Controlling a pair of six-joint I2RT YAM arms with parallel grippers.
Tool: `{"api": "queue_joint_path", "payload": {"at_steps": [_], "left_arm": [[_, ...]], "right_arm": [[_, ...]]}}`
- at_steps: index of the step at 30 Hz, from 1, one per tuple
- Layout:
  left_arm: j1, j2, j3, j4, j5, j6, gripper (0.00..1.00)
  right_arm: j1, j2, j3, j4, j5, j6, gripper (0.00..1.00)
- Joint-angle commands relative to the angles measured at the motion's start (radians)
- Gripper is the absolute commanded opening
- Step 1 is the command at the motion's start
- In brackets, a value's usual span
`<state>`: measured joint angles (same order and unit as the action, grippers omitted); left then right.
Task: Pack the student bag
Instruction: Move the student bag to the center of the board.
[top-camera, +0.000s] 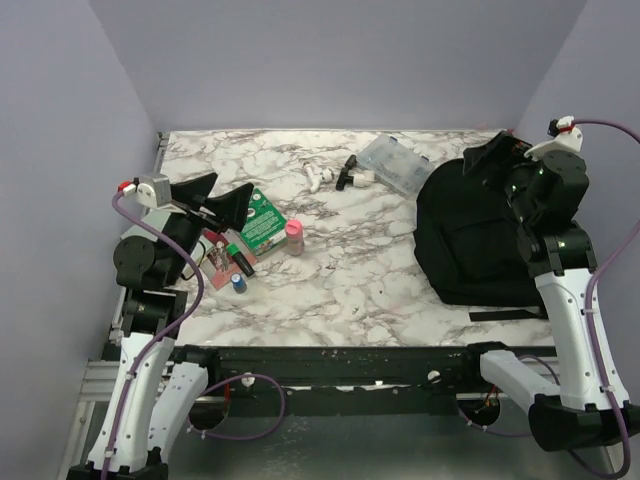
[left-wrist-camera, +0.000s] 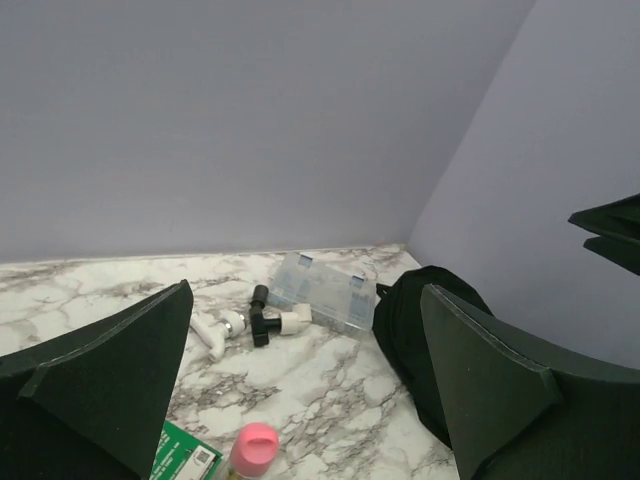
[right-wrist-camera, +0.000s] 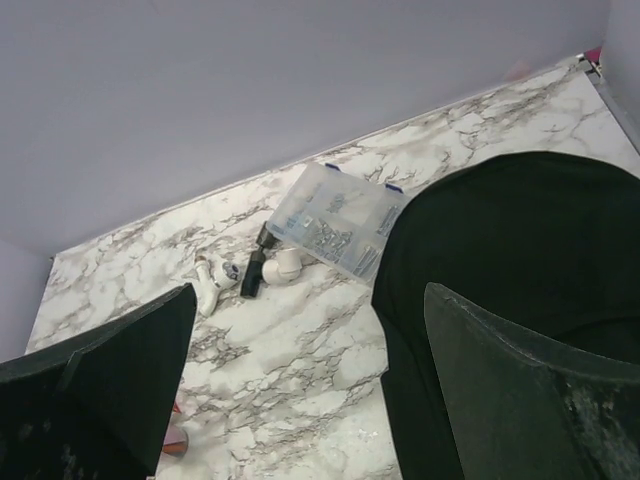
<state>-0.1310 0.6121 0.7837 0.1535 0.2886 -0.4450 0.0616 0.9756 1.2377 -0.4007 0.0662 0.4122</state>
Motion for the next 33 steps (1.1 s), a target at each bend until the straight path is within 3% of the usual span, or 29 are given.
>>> {"api": "queue_joint_path", "payload": {"at_steps": [1, 13, 16, 23, 33], "left_arm": [[0.004, 0.038, 0.026, 0.04, 0.083, -0.026, 0.99], [-0.026, 0.123, 0.048, 0.038, 0.175, -0.068, 0.99], [-0.048, 0.133, 0.05, 0.031, 0.174, -0.055, 0.99], [-0.126, 0.118, 0.058, -0.002, 0.139, -0.018, 0.99], [-0.148, 0.118, 0.076, -0.022, 0.146, -0.045, 0.99]], "right_arm": [[-0.006, 0.022, -0.019, -0.003, 0.038, 0.008, 1.0], [-0.005, 0.23, -0.117, 0.056, 0.185, 0.094, 1.0], [-0.005, 0.313, -0.145, 0.003, 0.298, 0.222, 1.0], [-0.056, 0.38, -0.218, -0.143, 0.386, 0.346, 1.0], [-0.054, 0.211, -0.454, -0.223, 0.034, 0.281, 0.95]]}}
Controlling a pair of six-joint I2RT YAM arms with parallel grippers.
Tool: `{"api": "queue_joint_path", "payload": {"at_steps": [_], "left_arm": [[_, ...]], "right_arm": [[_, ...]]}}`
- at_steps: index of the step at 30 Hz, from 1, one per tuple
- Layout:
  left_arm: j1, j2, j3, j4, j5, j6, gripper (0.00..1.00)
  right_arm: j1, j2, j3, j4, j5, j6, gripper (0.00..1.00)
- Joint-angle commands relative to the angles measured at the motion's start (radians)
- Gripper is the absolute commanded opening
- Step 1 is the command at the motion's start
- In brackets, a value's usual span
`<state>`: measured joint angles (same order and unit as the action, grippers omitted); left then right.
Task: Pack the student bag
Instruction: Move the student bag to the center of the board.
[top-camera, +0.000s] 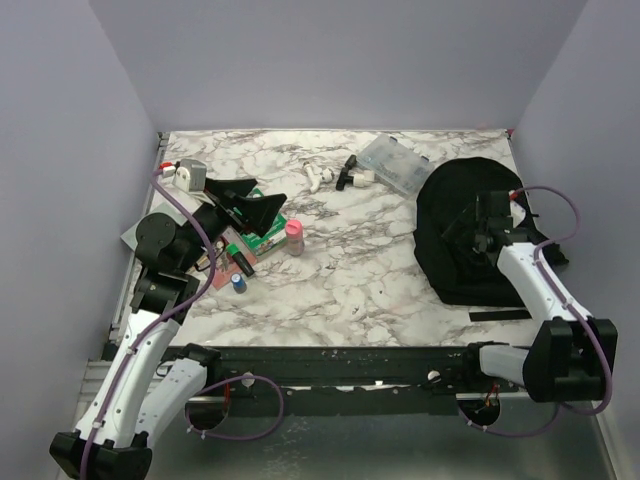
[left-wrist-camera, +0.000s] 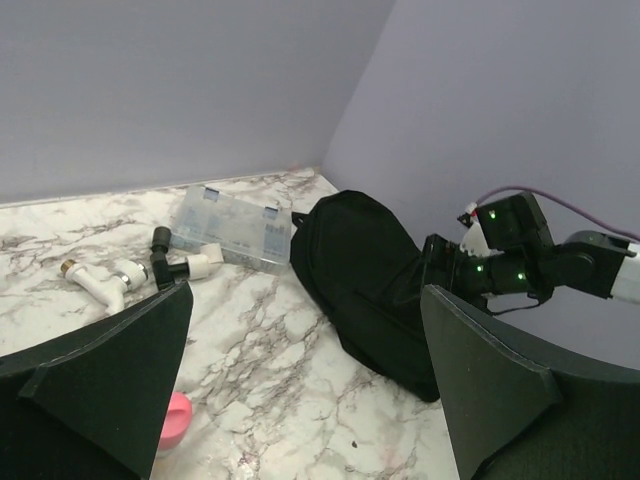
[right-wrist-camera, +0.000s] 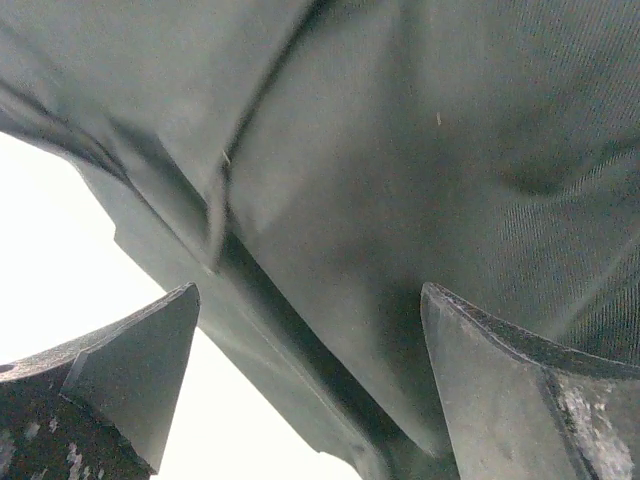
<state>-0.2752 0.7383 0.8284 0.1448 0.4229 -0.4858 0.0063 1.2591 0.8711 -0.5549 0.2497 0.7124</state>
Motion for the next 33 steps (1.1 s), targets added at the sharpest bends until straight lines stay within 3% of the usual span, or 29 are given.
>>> {"api": "queue_joint_path", "payload": {"at_steps": [1, 5, 12, 15, 18, 26, 29, 33], "left_arm": [[-0.004, -0.009, 0.032, -0.013, 0.014, -0.006, 0.99], [-0.004, -0.005, 0.034, -0.015, 0.014, -0.014, 0.99], [-0.005, 0.027, 0.037, -0.016, 0.028, -0.024, 0.99], [-0.011, 0.047, 0.037, -0.022, 0.027, -0.021, 0.99], [-0.027, 0.063, 0.042, -0.035, 0.019, -0.006, 0.99], [-0.073, 0.131, 0.086, -0.113, 0.014, -0.001, 0.99], [-0.108, 0.16, 0.099, -0.135, 0.004, -0.014, 0.99], [-0.267, 0.181, 0.121, -0.234, -0.203, -0.016, 0.98]], "right_arm": [[0.001, -0.087, -0.111, -0.078, -0.176, -0.019, 0.95], [0.046, -0.133, -0.192, -0.05, -0.347, 0.032, 0.94], [0.541, -0.045, -0.218, 0.149, -0.349, 0.304, 0.95], [0.634, 0.049, -0.117, 0.195, -0.379, 0.308, 0.96], [0.641, 0.088, -0.015, 0.14, -0.329, 0.211, 0.96], [0.609, 0.05, 0.134, -0.072, 0.044, -0.03, 0.99], [0.479, 0.013, 0.107, -0.06, -0.016, -0.07, 0.99], [0.32, -0.022, 0.079, -0.034, -0.076, -0.096, 1.0]]}}
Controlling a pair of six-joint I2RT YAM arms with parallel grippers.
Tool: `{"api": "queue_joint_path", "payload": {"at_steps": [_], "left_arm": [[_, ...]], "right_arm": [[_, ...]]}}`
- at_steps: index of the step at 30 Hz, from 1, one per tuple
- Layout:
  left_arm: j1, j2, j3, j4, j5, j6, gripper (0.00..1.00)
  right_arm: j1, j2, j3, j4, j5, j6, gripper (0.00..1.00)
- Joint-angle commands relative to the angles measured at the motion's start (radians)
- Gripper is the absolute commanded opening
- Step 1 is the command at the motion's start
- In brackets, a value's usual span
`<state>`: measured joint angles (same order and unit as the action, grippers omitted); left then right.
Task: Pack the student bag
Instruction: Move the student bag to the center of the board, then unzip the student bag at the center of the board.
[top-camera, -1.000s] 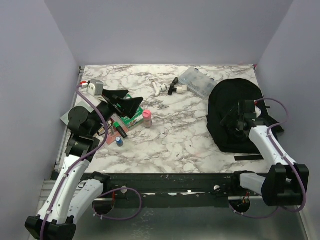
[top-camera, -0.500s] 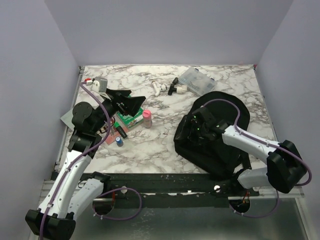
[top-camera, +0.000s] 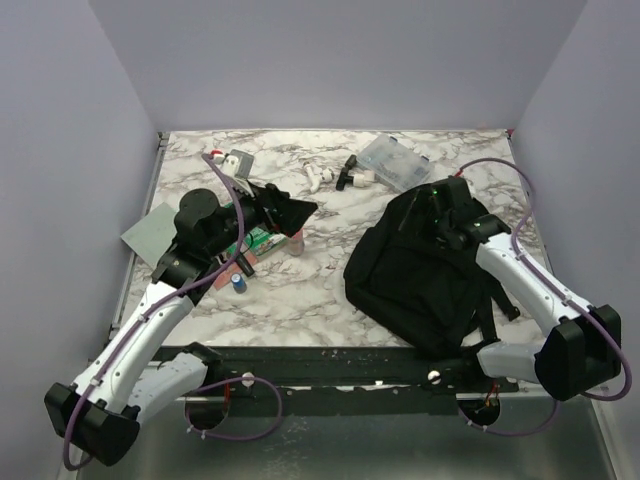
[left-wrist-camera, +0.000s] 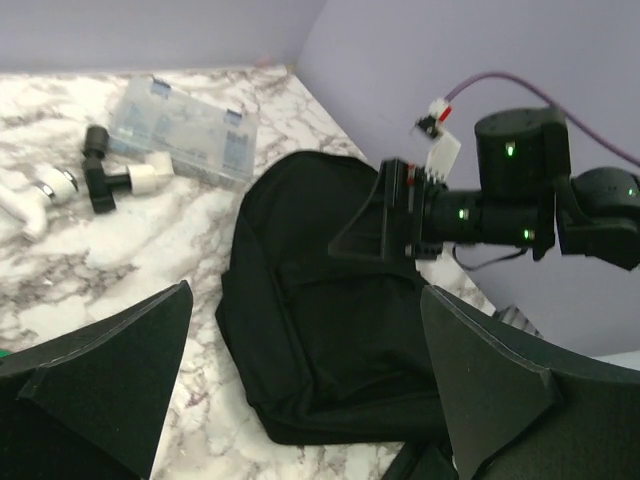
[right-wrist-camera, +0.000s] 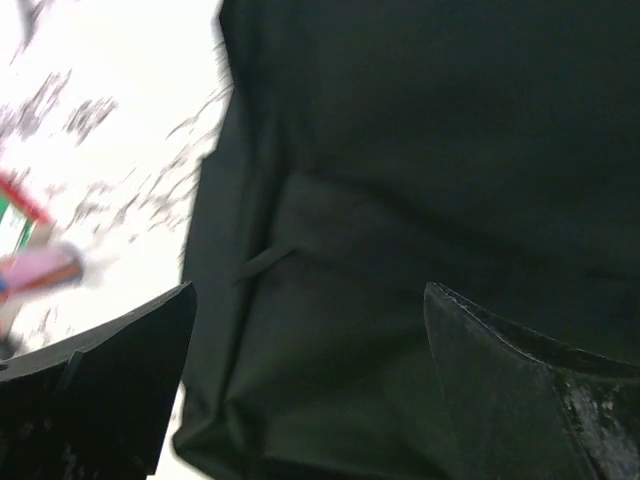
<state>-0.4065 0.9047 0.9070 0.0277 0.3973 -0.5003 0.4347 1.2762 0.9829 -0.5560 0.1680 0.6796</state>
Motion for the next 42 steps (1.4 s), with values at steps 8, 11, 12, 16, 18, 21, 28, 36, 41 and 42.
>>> {"api": "queue_joint_path", "payload": {"at_steps": [8, 11, 12, 16, 18, 21, 28, 36, 41, 42], "left_arm": [[-0.504, -0.005, -0.161, -0.154, -0.508, -0.37, 0.94], [-0.655, 0.025, -0.204, -0.173, -0.659, -0.526, 0.92], [-0.68, 0.041, -0.215, -0.185, -0.688, -0.597, 0.92], [-0.696, 0.141, -0.237, -0.197, -0.693, -0.792, 0.95], [-0.697, 0.203, -0.207, -0.196, -0.686, -0.802, 0.96], [-0.696, 0.298, -0.157, -0.199, -0.68, -0.828, 0.97], [-0.683, 0.532, -0.009, -0.284, -0.646, -0.864, 0.88], [-0.596, 0.722, 0.132, -0.301, -0.508, -0.708, 0.54], [-0.508, 0.8, 0.255, -0.406, -0.403, -0.497, 0.4], [-0.48, 0.813, 0.278, -0.414, -0.352, -0.461, 0.36]], "right_arm": [[-0.159, -0.026, -0.083, -0.002, -0.042, -0.087, 0.98], [-0.159, -0.03, -0.106, 0.005, -0.077, -0.115, 0.96], [-0.159, -0.034, -0.109, 0.005, -0.1, -0.133, 0.95], [-0.159, -0.063, -0.128, 0.027, -0.188, -0.203, 0.94], [-0.158, -0.074, -0.139, 0.037, -0.219, -0.202, 0.93], [-0.157, -0.082, -0.151, 0.047, -0.254, -0.191, 0.93], [-0.157, -0.121, -0.174, 0.071, -0.335, -0.181, 0.9], [-0.153, -0.131, -0.147, 0.066, -0.359, -0.22, 0.82], [-0.124, -0.094, -0.092, 0.05, -0.311, -0.245, 0.82], [-0.118, -0.078, -0.077, 0.043, -0.291, -0.251, 0.81]]}}
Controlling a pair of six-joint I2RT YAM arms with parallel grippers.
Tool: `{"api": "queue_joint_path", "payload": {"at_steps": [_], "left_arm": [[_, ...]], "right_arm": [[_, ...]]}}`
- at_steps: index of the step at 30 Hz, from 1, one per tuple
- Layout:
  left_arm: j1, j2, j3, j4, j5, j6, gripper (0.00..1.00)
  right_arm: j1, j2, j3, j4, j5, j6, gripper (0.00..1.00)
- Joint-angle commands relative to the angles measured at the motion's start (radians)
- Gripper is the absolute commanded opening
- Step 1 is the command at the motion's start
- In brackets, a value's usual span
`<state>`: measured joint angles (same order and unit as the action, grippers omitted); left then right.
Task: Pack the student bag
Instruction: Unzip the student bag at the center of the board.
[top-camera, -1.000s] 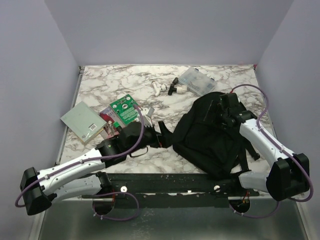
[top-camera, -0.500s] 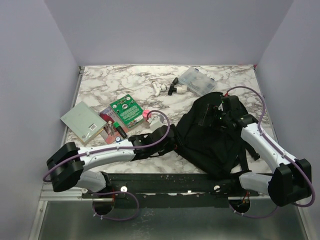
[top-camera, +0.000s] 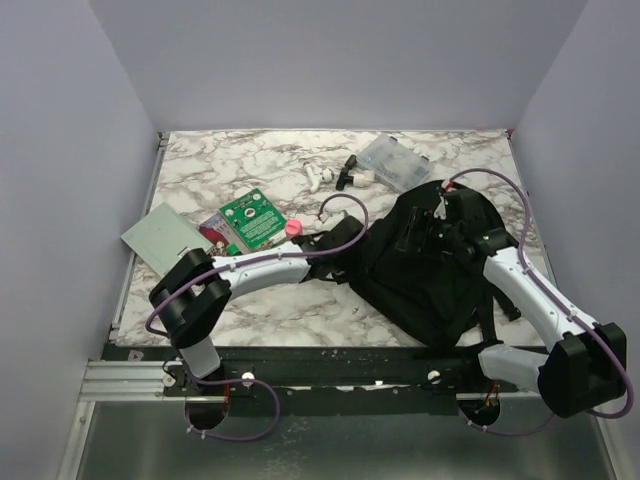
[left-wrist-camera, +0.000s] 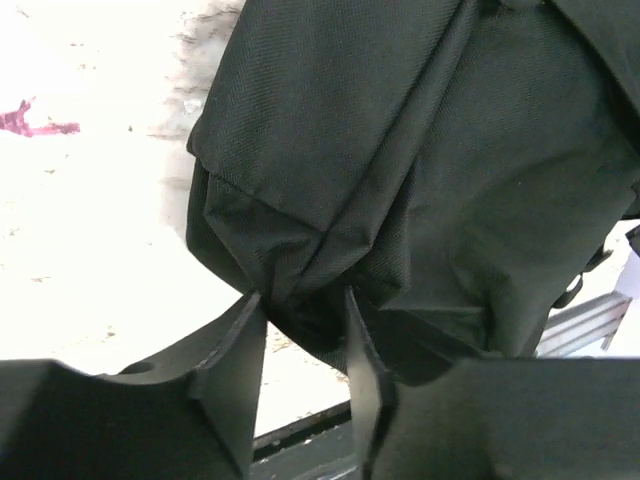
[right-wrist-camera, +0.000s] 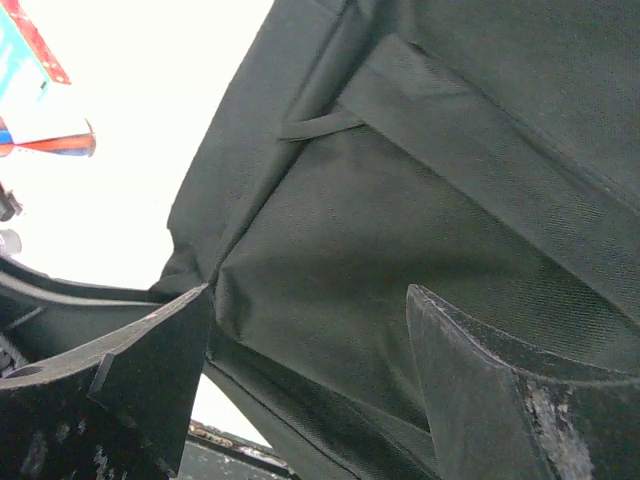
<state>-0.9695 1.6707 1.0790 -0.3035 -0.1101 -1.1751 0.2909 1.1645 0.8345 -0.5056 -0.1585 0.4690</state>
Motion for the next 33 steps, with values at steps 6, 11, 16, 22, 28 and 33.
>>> {"api": "queue_joint_path", "payload": {"at_steps": [6, 11, 16, 22, 28, 33], "left_arm": [[0.183, 0.12, 0.263, -0.145, 0.259, 0.422, 0.22], [0.204, 0.174, 0.317, -0.138, 0.423, 0.477, 0.17], [0.204, 0.154, 0.263, -0.068, 0.482, 0.453, 0.55], [0.207, 0.19, 0.256, -0.036, 0.539, 0.443, 0.75], [0.212, 0.252, 0.27, -0.036, 0.565, 0.43, 0.61], [0.227, 0.273, 0.277, -0.036, 0.573, 0.43, 0.42]], "right_arm": [[0.053, 0.175, 0.174, -0.034, 0.167, -0.076, 0.77], [0.071, 0.3, 0.267, -0.056, 0.275, -0.087, 0.73], [0.074, 0.392, 0.348, -0.057, 0.339, -0.106, 0.7], [0.083, 0.513, 0.43, -0.062, 0.389, -0.17, 0.54], [0.148, 0.566, 0.443, -0.062, 0.451, -0.223, 0.48], [0.213, 0.596, 0.452, -0.063, 0.538, -0.234, 0.5]]}}
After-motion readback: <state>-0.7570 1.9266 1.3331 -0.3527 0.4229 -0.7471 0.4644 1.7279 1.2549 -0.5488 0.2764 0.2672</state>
